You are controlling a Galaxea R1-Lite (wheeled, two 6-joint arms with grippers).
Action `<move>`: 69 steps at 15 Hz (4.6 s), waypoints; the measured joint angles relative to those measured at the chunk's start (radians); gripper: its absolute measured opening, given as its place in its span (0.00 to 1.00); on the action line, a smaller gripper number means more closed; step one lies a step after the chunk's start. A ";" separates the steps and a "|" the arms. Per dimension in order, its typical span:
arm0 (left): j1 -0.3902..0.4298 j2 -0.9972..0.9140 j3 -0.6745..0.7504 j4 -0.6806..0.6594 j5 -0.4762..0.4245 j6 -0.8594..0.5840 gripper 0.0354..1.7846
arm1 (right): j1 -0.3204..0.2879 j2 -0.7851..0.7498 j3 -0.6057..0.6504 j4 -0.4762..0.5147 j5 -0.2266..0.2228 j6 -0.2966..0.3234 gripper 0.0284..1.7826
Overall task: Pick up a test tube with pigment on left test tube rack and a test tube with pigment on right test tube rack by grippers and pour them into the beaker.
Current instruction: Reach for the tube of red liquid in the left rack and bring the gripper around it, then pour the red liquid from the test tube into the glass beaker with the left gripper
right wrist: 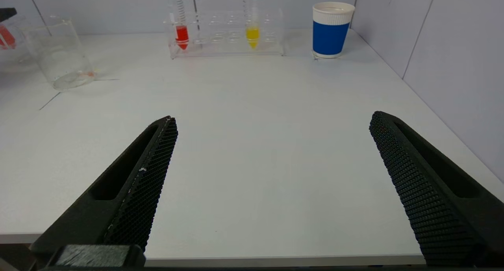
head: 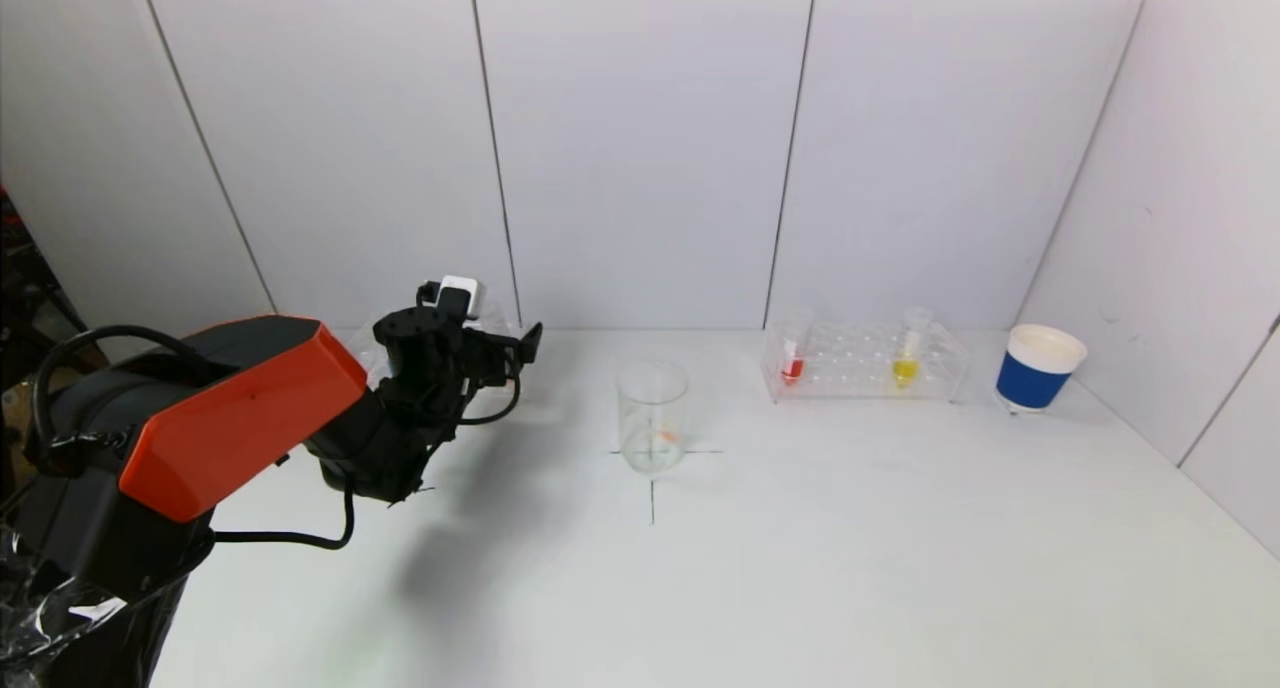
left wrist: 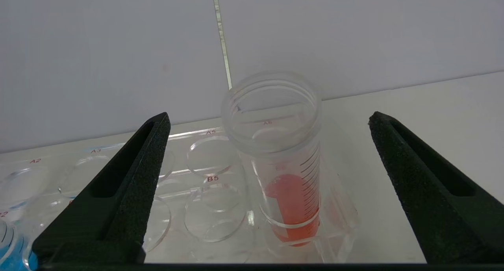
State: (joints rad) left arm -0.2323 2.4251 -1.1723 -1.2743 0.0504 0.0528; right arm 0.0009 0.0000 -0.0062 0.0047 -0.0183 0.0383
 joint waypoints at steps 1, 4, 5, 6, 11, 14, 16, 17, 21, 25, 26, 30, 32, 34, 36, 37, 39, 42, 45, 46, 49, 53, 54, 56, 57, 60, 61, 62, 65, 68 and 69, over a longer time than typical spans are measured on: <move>-0.002 0.005 -0.005 -0.007 0.005 0.001 0.99 | 0.000 0.000 0.000 0.000 0.000 0.000 1.00; -0.016 0.020 -0.009 -0.026 0.008 0.003 0.99 | 0.000 0.000 0.000 0.000 0.000 0.000 1.00; -0.019 0.023 -0.009 -0.026 0.009 0.002 0.99 | 0.000 0.000 0.000 0.000 0.000 0.000 1.00; -0.019 0.025 -0.010 -0.026 0.013 0.003 0.99 | 0.000 0.000 0.000 0.000 0.000 0.000 1.00; -0.021 0.029 -0.017 -0.027 0.036 0.002 0.99 | 0.000 0.000 0.000 0.000 0.000 0.000 1.00; -0.021 0.036 -0.017 -0.067 0.052 0.019 0.99 | 0.000 0.000 0.000 0.000 0.000 0.000 1.00; -0.021 0.047 -0.024 -0.101 0.071 0.039 0.99 | 0.000 0.000 0.000 0.000 0.000 0.000 1.00; -0.020 0.053 -0.027 -0.111 0.072 0.040 0.99 | 0.000 0.000 0.000 0.000 0.000 0.000 1.00; -0.021 0.069 -0.029 -0.123 0.074 0.040 0.99 | 0.000 0.000 0.000 0.000 0.000 0.000 1.00; -0.021 0.083 -0.030 -0.132 0.074 0.040 0.99 | 0.000 0.000 0.000 0.000 0.000 0.000 1.00; -0.021 0.084 -0.030 -0.132 0.074 0.040 0.99 | 0.000 0.000 0.000 0.000 0.000 0.000 1.00; -0.021 0.087 -0.032 -0.132 0.076 0.040 0.99 | 0.000 0.000 0.000 0.000 0.000 0.000 1.00; -0.021 0.087 -0.032 -0.132 0.077 0.040 0.99 | 0.000 0.000 0.000 0.000 0.000 0.000 1.00; -0.021 0.087 -0.032 -0.132 0.077 0.041 0.99 | 0.000 0.000 0.000 0.000 0.000 0.000 1.00; -0.021 0.086 -0.032 -0.132 0.077 0.041 0.99 | 0.000 0.000 0.000 0.000 0.000 0.000 1.00; -0.021 0.084 -0.032 -0.132 0.077 0.041 0.99 | 0.000 0.000 0.000 0.000 0.000 0.000 1.00; -0.021 0.082 -0.031 -0.132 0.079 0.041 0.99 | 0.000 0.000 0.000 0.000 0.000 0.000 1.00; -0.021 0.079 -0.031 -0.132 0.079 0.042 0.99 | 0.000 0.000 0.000 0.000 0.000 0.000 1.00; -0.021 0.078 -0.031 -0.132 0.078 0.045 0.99 | 0.000 0.000 0.000 0.000 0.000 0.000 1.00; -0.021 0.078 -0.031 -0.131 0.078 0.047 0.97 | 0.000 0.000 0.000 0.000 0.000 0.000 1.00; -0.021 0.078 -0.031 -0.132 0.077 0.048 0.82 | 0.000 0.000 0.000 0.000 0.000 0.000 1.00; -0.021 0.079 -0.037 -0.131 0.077 0.048 0.43 | 0.000 0.000 0.000 0.000 0.000 0.000 1.00; -0.021 0.079 -0.037 -0.132 0.076 0.048 0.33 | 0.000 0.000 0.000 0.000 0.000 0.000 1.00; -0.021 0.079 -0.038 -0.131 0.075 0.047 0.26 | 0.001 0.000 0.000 0.000 0.000 0.000 1.00; -0.021 0.079 -0.039 -0.131 0.076 0.048 0.26 | 0.000 0.000 0.000 0.000 0.000 0.000 1.00; -0.021 0.080 -0.041 -0.131 0.076 0.048 0.26 | 0.000 0.000 0.000 0.000 0.000 0.000 1.00; -0.021 0.080 -0.042 -0.131 0.076 0.048 0.26 | 0.000 0.000 0.000 0.000 0.000 0.000 1.00; -0.021 0.080 -0.042 -0.131 0.077 0.048 0.26 | 0.000 0.000 0.000 0.000 0.000 0.000 1.00; -0.021 0.080 -0.043 -0.131 0.077 0.048 0.26 | 0.000 0.000 0.000 0.000 0.000 0.000 1.00; -0.021 0.078 -0.044 -0.132 0.077 0.048 0.26 | -0.001 0.000 0.000 0.000 0.000 0.000 1.00; -0.021 0.076 -0.044 -0.132 0.078 0.048 0.26 | -0.001 0.000 0.000 0.000 0.000 0.000 1.00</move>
State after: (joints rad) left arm -0.2530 2.5011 -1.2162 -1.4066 0.1283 0.1009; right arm 0.0000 0.0000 -0.0062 0.0047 -0.0183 0.0383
